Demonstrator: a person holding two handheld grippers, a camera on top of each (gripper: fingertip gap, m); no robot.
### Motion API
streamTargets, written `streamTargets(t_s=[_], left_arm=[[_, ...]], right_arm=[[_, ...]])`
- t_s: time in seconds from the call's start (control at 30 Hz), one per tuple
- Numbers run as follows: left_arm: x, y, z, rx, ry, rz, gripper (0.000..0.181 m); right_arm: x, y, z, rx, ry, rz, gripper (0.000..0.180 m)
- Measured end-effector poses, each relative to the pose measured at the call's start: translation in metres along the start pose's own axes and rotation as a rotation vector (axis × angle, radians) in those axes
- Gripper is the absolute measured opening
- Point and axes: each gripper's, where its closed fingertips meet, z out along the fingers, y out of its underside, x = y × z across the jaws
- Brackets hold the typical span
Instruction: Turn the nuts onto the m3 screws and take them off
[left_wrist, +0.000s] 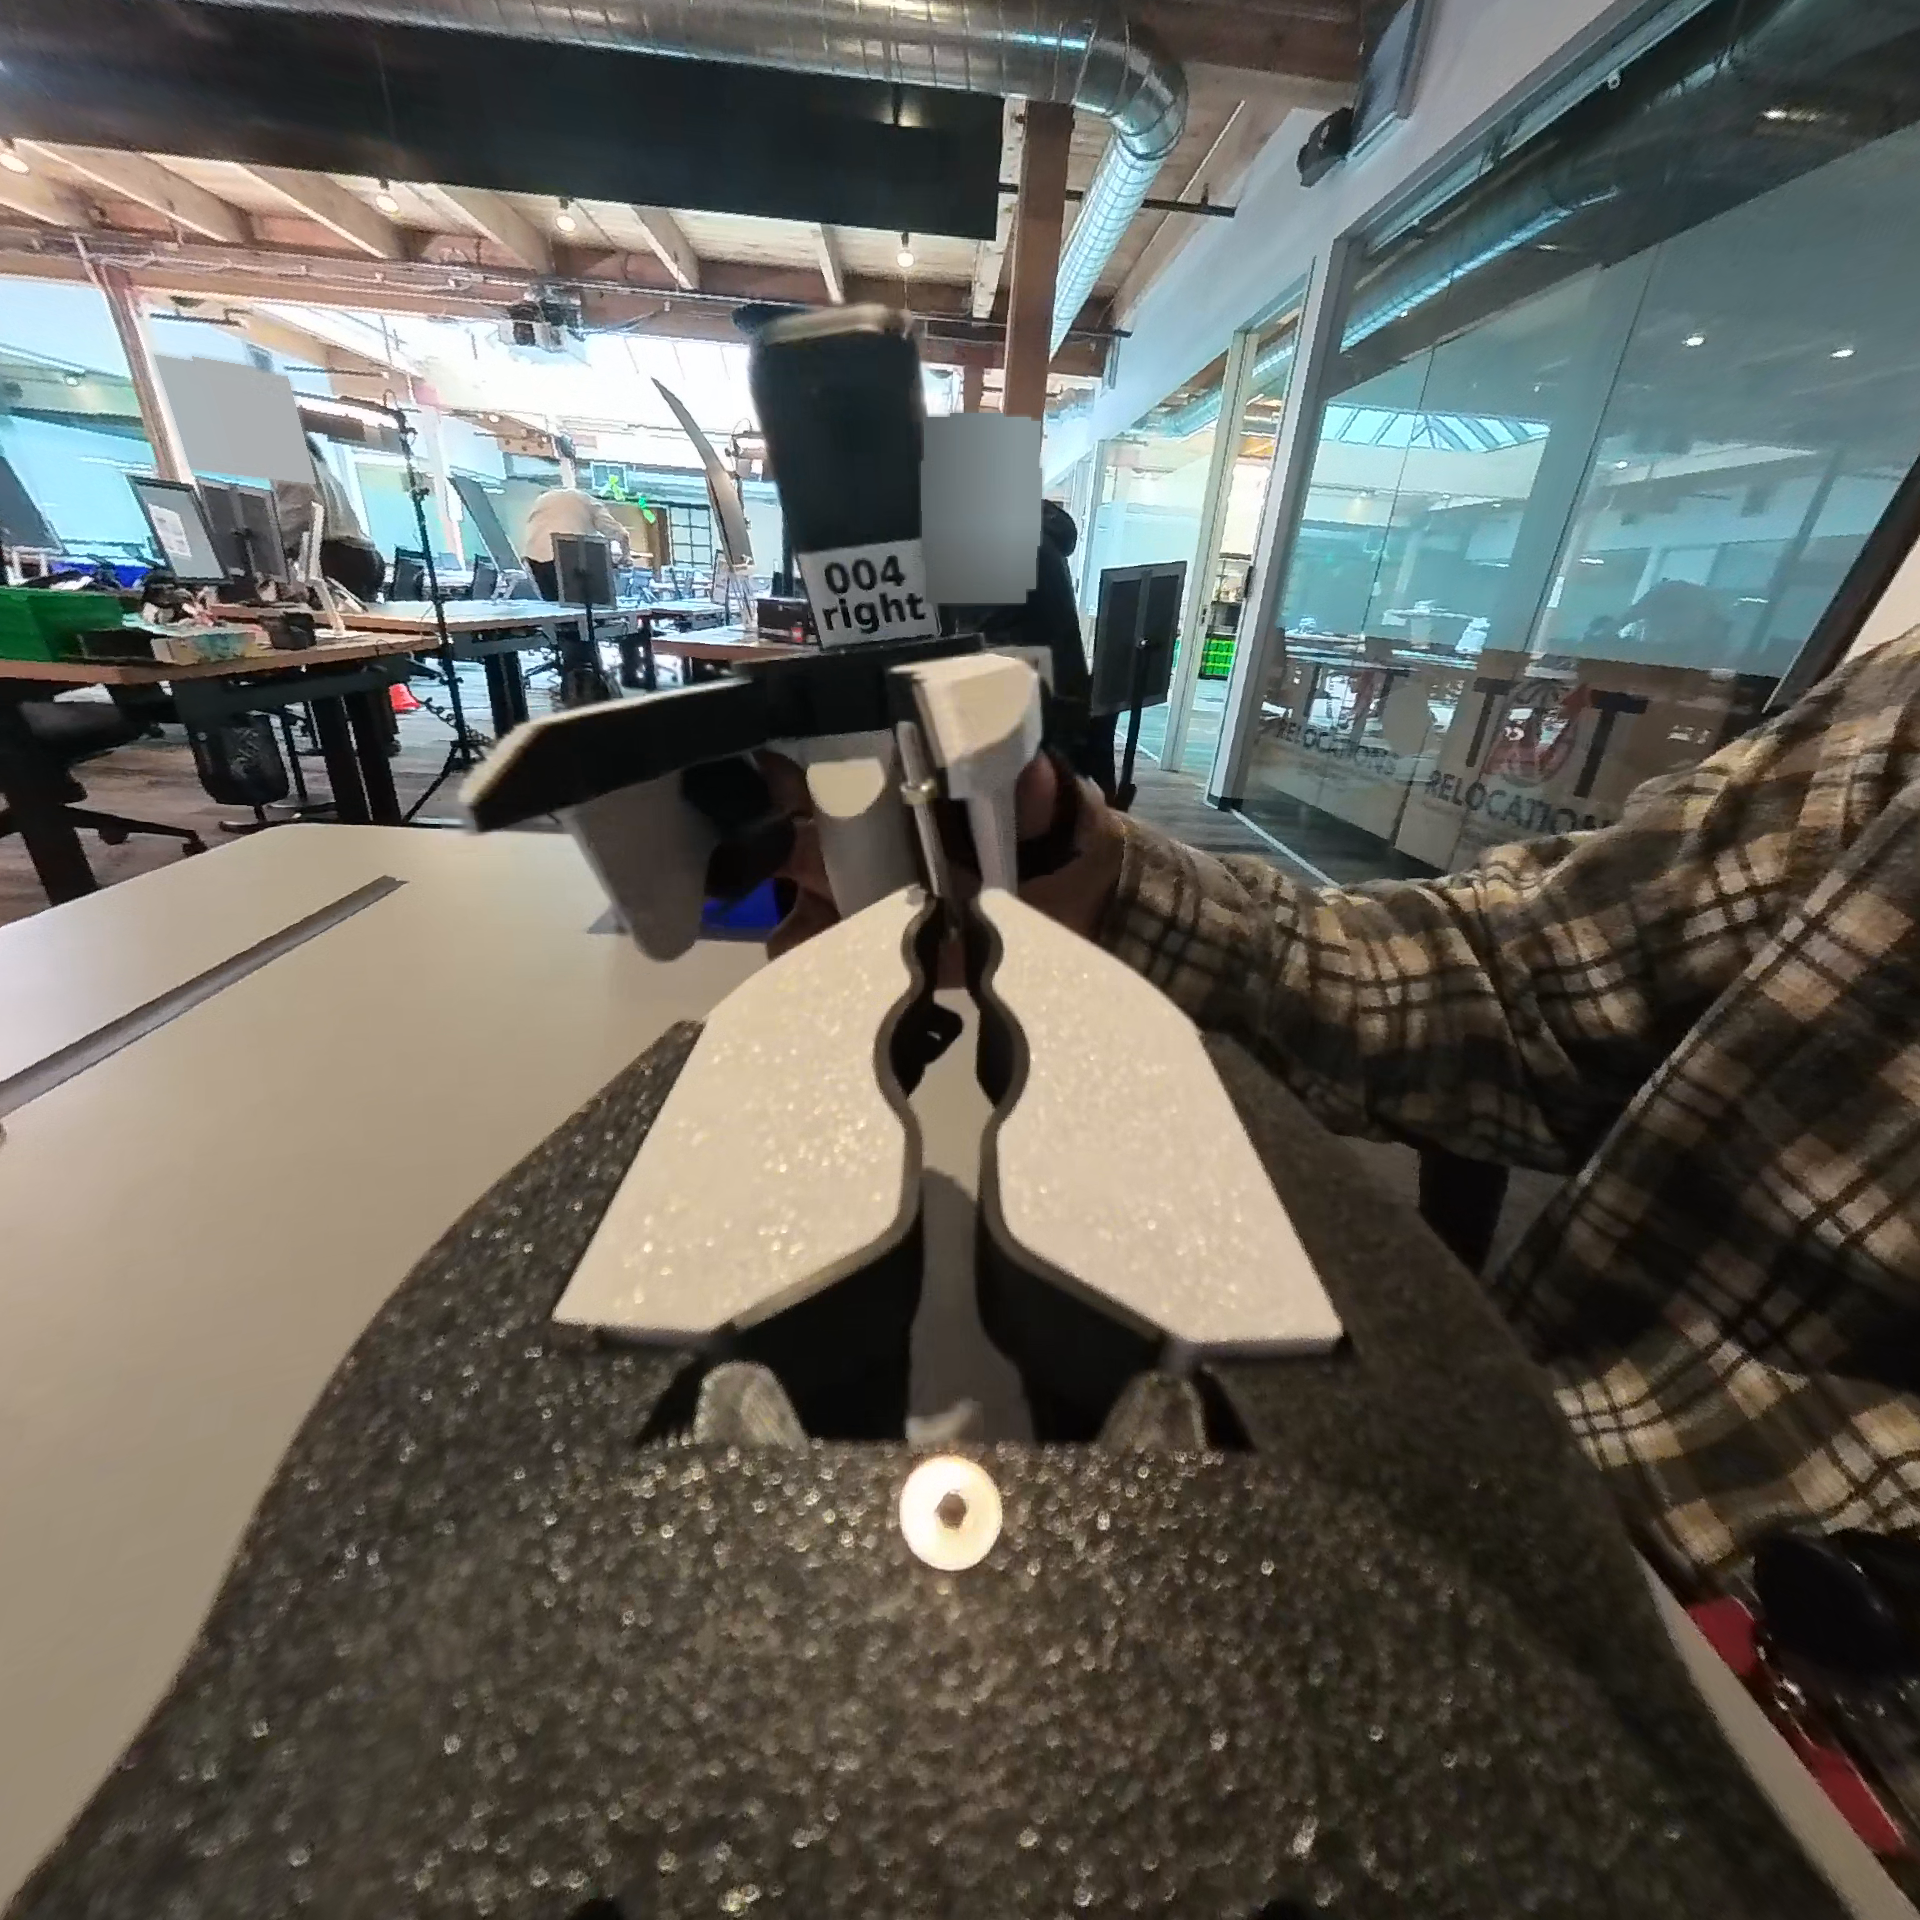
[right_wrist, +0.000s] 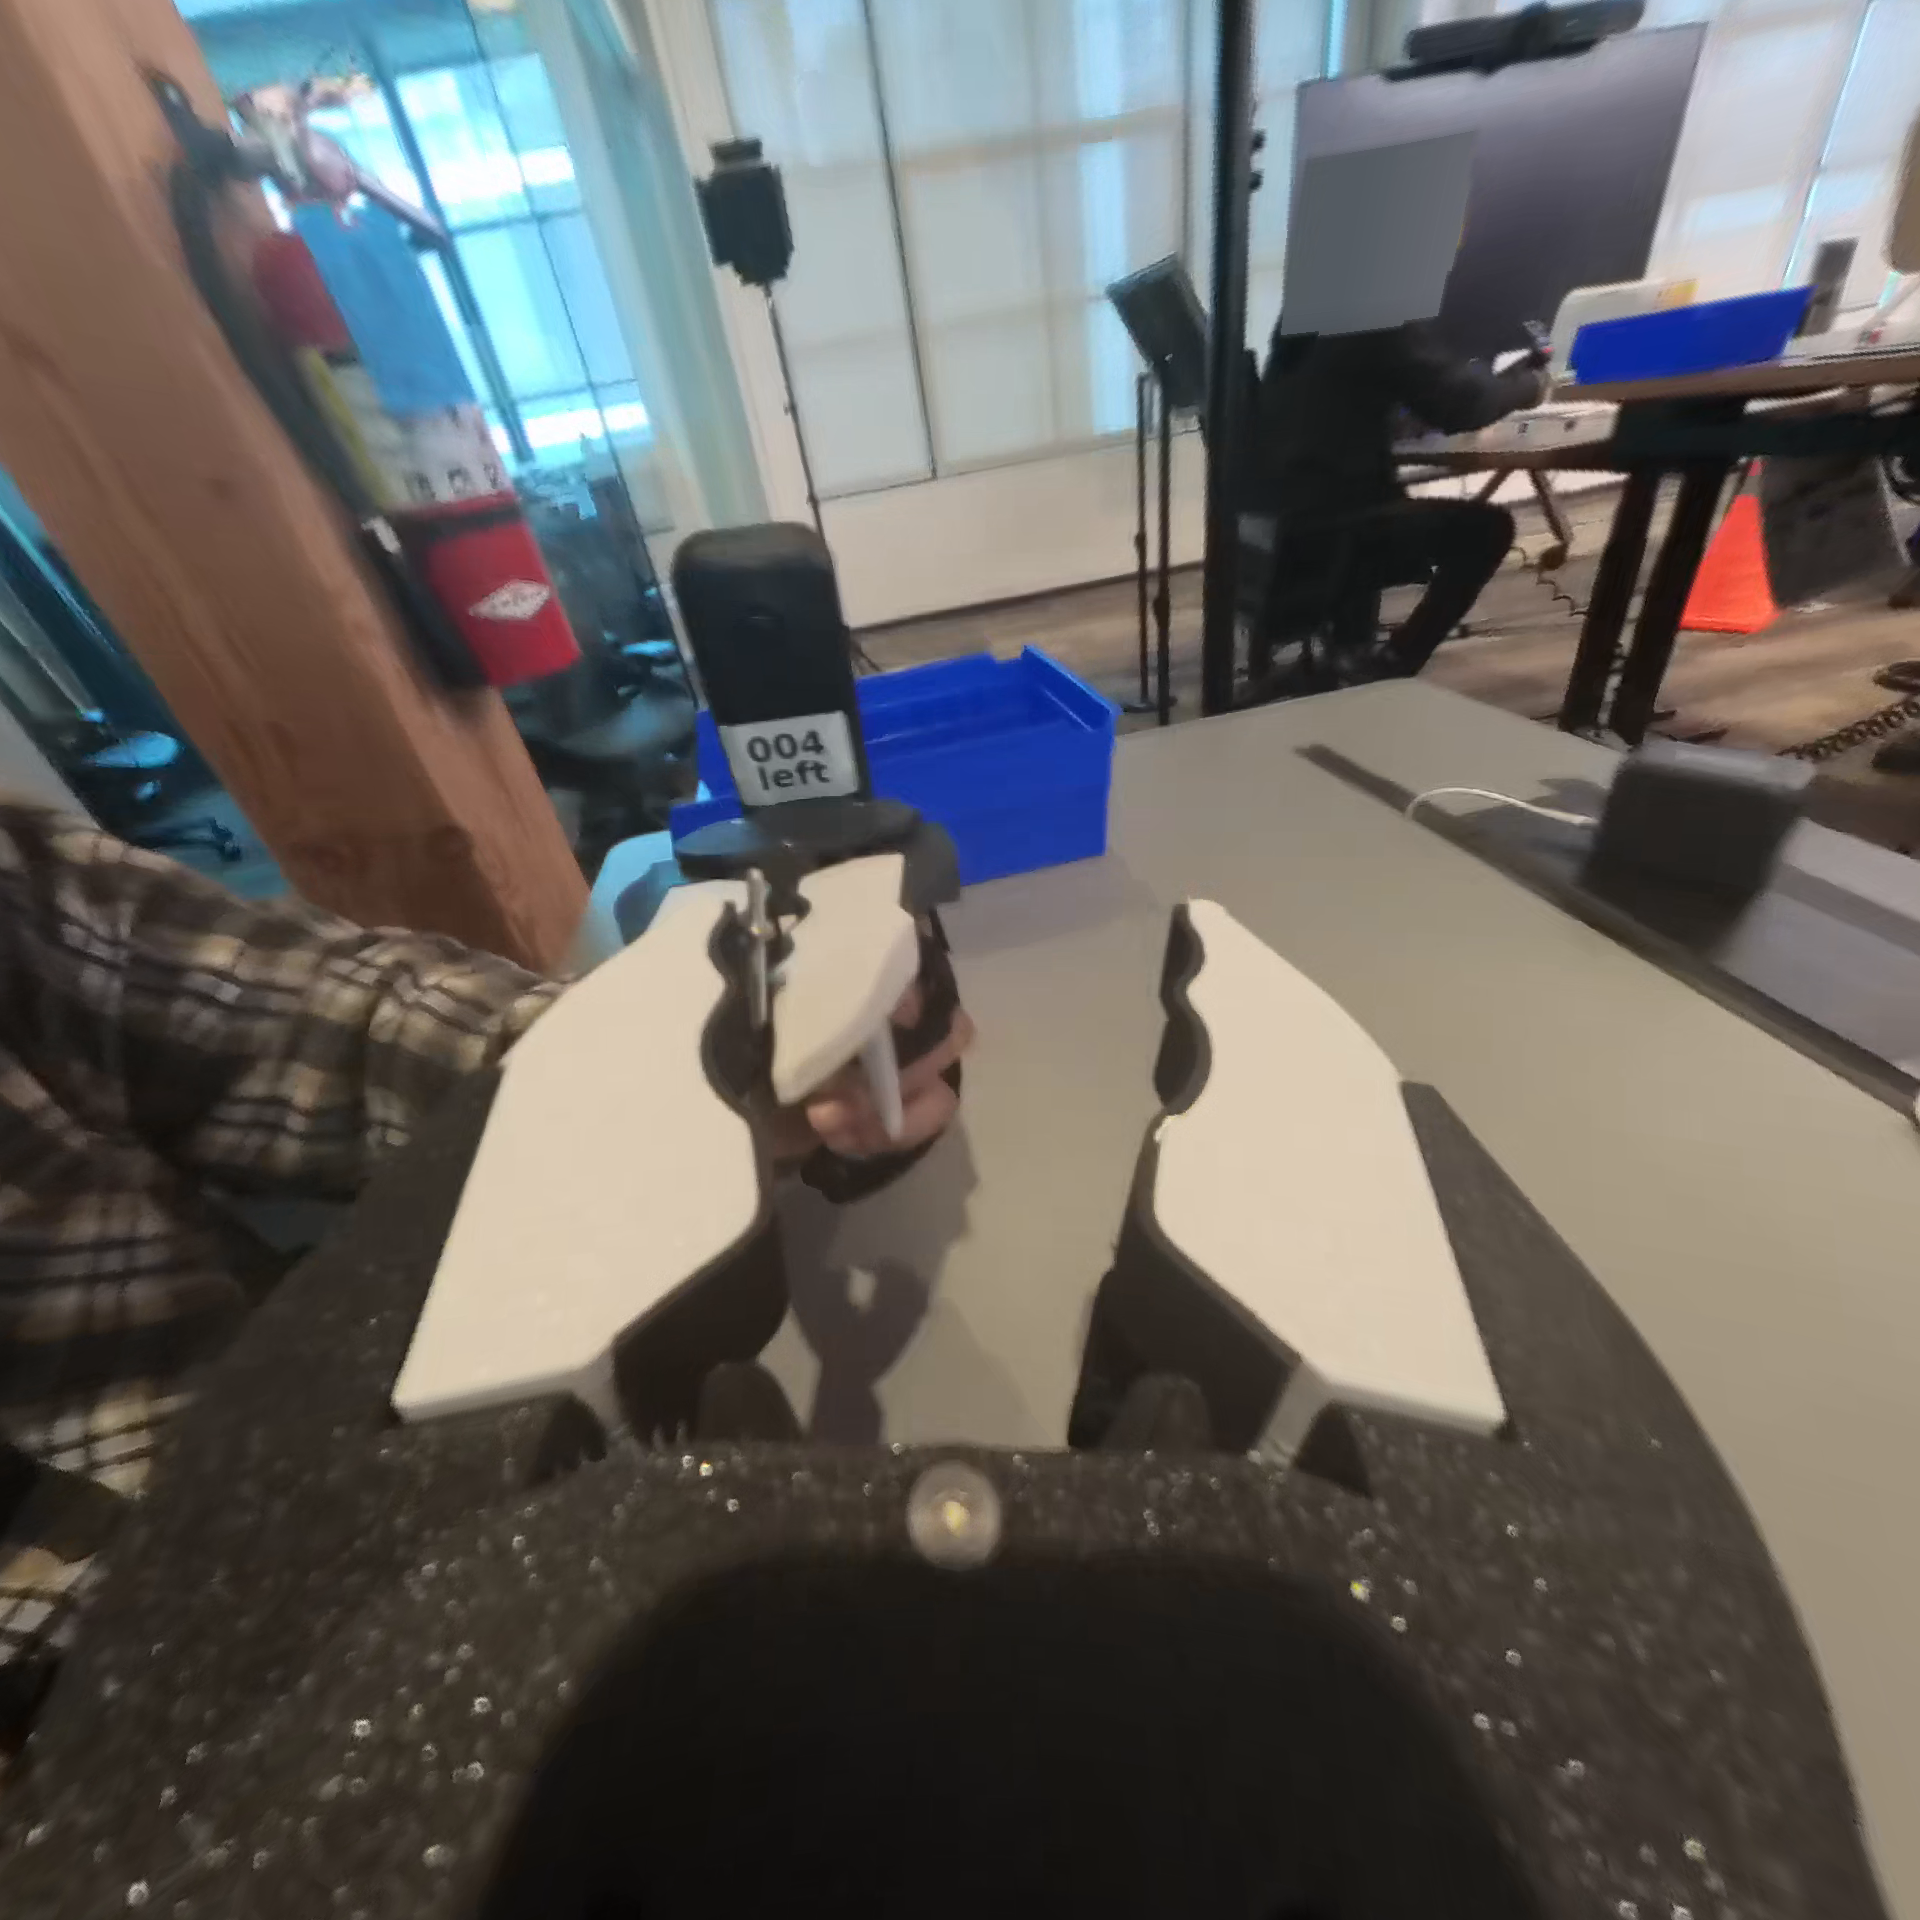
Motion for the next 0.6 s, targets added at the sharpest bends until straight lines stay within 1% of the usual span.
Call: streamTargets(t_s=[0.03, 0.07, 0.13, 0.23, 0.3, 0.33, 0.37, 0.43, 0.47, 0.53, 0.6], left_arm=[[0.0, -0.001, -0.001, 0.006, 0.002, -0.001, 0.003], [0.0, -0.001, -0.002, 0.013, 0.005, -0.006, 0.003], [-0.002, 0.0, -0.002, 0.012, 0.003, -0.014, 0.003], [-0.002, 0.003, 0.0, 0.006, 0.005, -0.019, 0.003], [-0.001, 0.003, 0.0, 0.005, 0.007, -0.014, 0.003], [-0.001, 0.003, 0.0, 0.001, 0.002, -0.011, 0.003], [-0.002, 0.004, -0.001, -0.005, -0.007, -0.01, 0.004], [-0.003, 0.005, -0.004, 0.002, -0.011, -0.014, 0.004], [-0.005, 0.005, -0.005, 0.004, -0.016, -0.017, 0.003], [-0.007, 0.007, -0.005, -0.001, -0.017, -0.026, 0.003], [-0.007, 0.009, -0.005, -0.005, -0.016, -0.03, 0.004]], right_arm=[[0.003, -0.001, -0.005, 0.007, 0.007, 0.009, 0.076], [0.006, -0.003, -0.013, 0.02, 0.029, 0.014, 0.071], [0.004, -0.008, -0.018, 0.063, 0.018, 0.021, 0.07], [-0.008, -0.007, -0.007, 0.066, -0.035, 0.017, 0.072], [-0.006, -0.002, 0.0, 0.035, -0.025, 0.001, 0.071], [-0.002, 0.001, -0.001, 0.02, -0.008, -0.006, 0.07], [0.002, 0.001, -0.003, 0.019, 0.006, -0.006, 0.073], [0.011, 0.0, -0.011, 0.038, 0.034, 0.004, 0.068], [0.011, -0.002, -0.013, 0.059, 0.028, 0.009, 0.069], [0.002, -0.003, -0.006, 0.084, -0.035, 0.027, 0.07], [-0.001, 0.005, 0.003, 0.051, -0.05, 0.012, 0.07]])
